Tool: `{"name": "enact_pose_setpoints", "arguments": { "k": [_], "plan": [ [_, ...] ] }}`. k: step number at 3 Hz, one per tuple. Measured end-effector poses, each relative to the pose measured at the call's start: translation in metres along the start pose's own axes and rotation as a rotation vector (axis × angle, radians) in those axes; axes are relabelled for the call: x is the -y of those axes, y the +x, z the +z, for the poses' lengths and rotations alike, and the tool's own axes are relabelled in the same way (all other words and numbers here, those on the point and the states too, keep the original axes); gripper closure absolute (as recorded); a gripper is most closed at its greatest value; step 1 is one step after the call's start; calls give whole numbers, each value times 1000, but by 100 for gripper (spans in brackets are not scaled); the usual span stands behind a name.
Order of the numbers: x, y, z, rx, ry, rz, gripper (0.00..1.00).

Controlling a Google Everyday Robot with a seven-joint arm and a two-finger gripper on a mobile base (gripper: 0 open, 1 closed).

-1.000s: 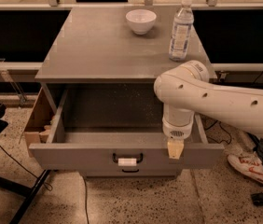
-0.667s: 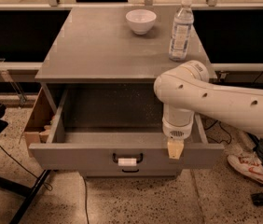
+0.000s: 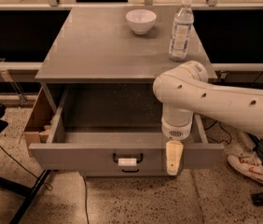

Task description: Open top drawer

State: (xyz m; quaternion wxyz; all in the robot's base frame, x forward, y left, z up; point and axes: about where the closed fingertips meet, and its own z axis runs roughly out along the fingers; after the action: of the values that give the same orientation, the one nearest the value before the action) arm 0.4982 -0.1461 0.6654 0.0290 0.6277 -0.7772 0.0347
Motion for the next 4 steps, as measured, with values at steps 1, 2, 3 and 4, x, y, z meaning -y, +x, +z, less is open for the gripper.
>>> {"name": "enact_pose_setpoints", "arguments": {
  "k": [1,2,3,4],
  "plan": [
    [0,0,0,0,0,0,0],
    [-19,8,6,-4,-18,3,0],
    [-81,32,17,-55,-64,37,26],
    [-81,32,16,-55,-64,37,49]
  ]
}}
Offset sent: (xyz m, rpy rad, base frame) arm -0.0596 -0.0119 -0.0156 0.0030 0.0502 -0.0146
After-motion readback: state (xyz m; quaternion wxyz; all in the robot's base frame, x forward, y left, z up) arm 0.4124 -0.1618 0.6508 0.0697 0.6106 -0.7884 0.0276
